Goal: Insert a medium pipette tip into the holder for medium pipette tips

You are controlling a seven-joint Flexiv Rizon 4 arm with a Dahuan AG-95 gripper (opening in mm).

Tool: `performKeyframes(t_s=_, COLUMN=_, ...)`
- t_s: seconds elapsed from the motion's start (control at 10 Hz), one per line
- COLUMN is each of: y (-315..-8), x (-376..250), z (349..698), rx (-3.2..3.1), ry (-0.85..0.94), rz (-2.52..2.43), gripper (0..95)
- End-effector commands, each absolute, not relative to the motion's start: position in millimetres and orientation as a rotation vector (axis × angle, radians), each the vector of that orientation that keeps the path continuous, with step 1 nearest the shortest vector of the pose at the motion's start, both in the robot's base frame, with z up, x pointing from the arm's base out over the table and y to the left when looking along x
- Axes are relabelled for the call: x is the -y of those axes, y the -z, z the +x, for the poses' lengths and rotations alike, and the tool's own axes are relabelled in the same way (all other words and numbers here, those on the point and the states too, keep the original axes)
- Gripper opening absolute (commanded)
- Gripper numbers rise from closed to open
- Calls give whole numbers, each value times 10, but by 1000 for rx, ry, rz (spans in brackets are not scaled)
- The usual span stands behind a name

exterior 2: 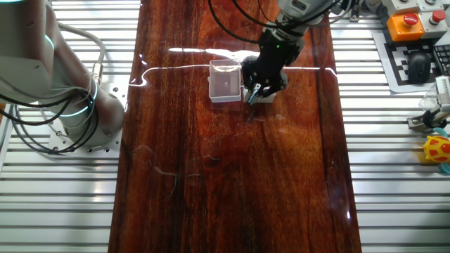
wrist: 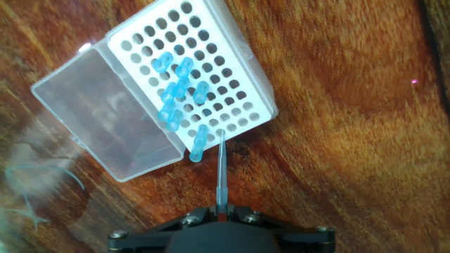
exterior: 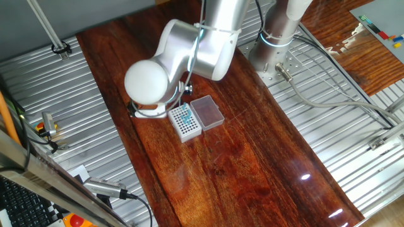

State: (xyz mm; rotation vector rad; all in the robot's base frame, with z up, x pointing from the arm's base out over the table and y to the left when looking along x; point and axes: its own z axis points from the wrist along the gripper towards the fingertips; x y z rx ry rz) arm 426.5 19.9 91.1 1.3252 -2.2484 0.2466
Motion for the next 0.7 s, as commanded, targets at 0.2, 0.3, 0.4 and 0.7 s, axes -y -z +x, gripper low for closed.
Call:
performKeyframes(t_s=0.2, y=-920, x=-194, z=4265, rx=2288, ry=-213, rz=1326, gripper=760)
performKeyframes(t_s=0.3, y=-922, x=-193, z=4264, rx=2297, ry=-203, rz=1326, gripper=760)
performKeyframes(t_s=0.4, y=-926, x=-189, z=4261, rx=2303, ry=-197, rz=1327, gripper=760)
performKeyframes(t_s=0.7, y=-952, x=-150, z=4239, rx=2326, ry=-151, rz=1340, gripper=760)
